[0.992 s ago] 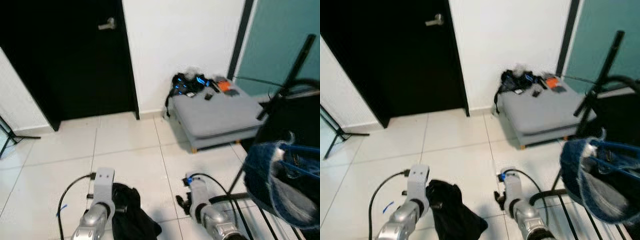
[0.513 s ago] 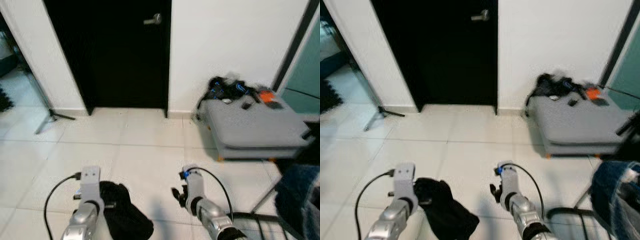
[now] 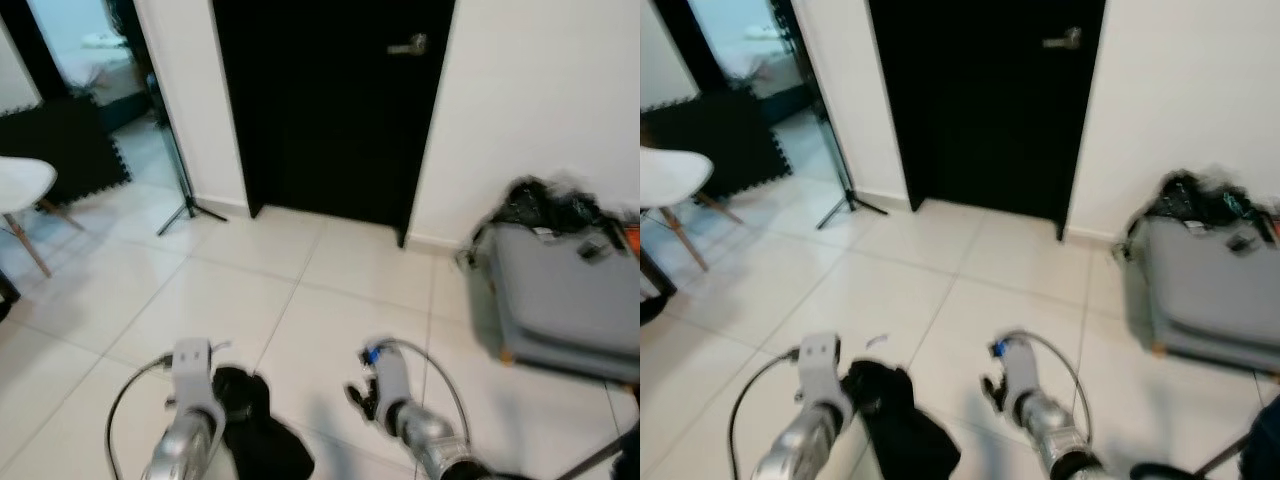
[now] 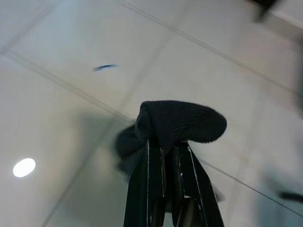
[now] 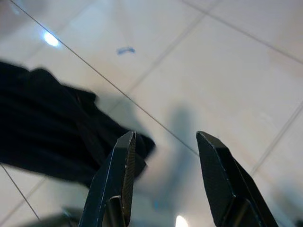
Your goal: Hang hanger
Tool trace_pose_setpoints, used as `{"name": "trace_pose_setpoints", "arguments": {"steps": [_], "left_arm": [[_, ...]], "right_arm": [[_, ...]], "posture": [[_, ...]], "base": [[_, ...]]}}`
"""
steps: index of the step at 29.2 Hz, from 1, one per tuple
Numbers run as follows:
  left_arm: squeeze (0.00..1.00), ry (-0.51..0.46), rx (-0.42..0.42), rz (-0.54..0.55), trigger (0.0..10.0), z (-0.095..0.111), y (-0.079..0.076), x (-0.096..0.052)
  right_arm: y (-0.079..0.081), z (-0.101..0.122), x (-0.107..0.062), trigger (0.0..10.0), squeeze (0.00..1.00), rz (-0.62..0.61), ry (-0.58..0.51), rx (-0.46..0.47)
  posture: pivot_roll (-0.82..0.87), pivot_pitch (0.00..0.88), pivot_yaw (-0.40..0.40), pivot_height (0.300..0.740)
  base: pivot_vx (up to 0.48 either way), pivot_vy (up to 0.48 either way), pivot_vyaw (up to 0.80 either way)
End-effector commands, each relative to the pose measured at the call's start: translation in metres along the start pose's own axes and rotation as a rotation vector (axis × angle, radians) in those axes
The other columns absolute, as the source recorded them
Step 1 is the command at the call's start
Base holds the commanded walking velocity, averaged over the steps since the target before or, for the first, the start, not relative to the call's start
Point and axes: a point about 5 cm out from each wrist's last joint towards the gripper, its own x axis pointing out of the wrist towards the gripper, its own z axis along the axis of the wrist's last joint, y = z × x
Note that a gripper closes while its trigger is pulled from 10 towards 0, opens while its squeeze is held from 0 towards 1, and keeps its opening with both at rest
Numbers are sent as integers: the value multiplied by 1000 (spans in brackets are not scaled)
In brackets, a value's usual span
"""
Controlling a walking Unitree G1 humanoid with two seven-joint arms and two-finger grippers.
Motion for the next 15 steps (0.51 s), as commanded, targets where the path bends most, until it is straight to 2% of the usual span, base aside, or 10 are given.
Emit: {"name": "trace_pose_setpoints", "arguments": {"steps": [1,4,5,8,11,12,15], "left_arm": [[0,-18,13,12,10000,3,1,-1],[0,-5,5,32,10000,3,3,0],[0,14,26,63,10000,4,5,1],[0,16,59,60,10000,7,6,1],[0,-9,55,29,10000,10,3,2],[0,-42,49,-12,10000,11,-1,2],[0,-84,92,-40,10000,12,-6,0]], "right_arm": [[4,-10,-1,10000,0,10,26,23],[3,-11,-1,10000,0,10,29,23],[3,-11,-2,10000,0,10,30,21],[3,-11,-2,10000,0,12,30,20],[3,-10,-2,10000,0,13,26,21],[3,-10,-2,10000,0,11,21,24],[2,-9,-2,10000,0,7,14,32]], "posture": [[68,0,3,740],[72,4,5,740],[75,9,3,740],[76,16,4,740],[77,16,4,740],[78,18,2,740],[73,22,1,740]], "base": [[0,0,800],[0,0,800],[0,0,800],[0,0,800],[0,0,800],[0,0,800],[0,0,800]]}}
